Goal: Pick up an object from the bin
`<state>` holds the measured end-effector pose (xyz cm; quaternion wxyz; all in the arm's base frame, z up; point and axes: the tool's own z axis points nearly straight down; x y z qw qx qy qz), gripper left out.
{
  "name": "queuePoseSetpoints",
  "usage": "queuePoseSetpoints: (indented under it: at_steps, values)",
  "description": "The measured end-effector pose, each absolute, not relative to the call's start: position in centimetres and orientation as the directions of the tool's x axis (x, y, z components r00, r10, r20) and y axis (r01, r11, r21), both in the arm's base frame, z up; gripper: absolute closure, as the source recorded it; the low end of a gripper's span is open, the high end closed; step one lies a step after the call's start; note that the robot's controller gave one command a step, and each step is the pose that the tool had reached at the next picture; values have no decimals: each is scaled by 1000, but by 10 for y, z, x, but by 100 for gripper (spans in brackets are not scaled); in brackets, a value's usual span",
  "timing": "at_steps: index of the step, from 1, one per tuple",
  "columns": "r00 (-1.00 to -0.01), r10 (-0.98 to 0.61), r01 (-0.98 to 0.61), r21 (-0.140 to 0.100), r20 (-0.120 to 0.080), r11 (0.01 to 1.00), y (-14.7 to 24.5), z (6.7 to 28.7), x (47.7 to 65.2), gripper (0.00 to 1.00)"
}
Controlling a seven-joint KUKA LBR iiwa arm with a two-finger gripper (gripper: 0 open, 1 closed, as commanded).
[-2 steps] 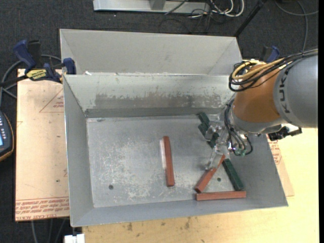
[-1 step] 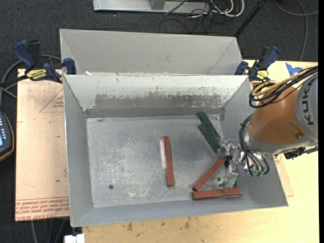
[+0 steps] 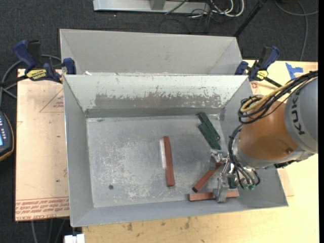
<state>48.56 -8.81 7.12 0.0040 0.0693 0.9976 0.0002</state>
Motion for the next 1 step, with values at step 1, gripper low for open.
queuePoseSetpoints:
  at_steps: [1]
  values:
    - [-990,138,138,1,0,990,-89,74,485,100]
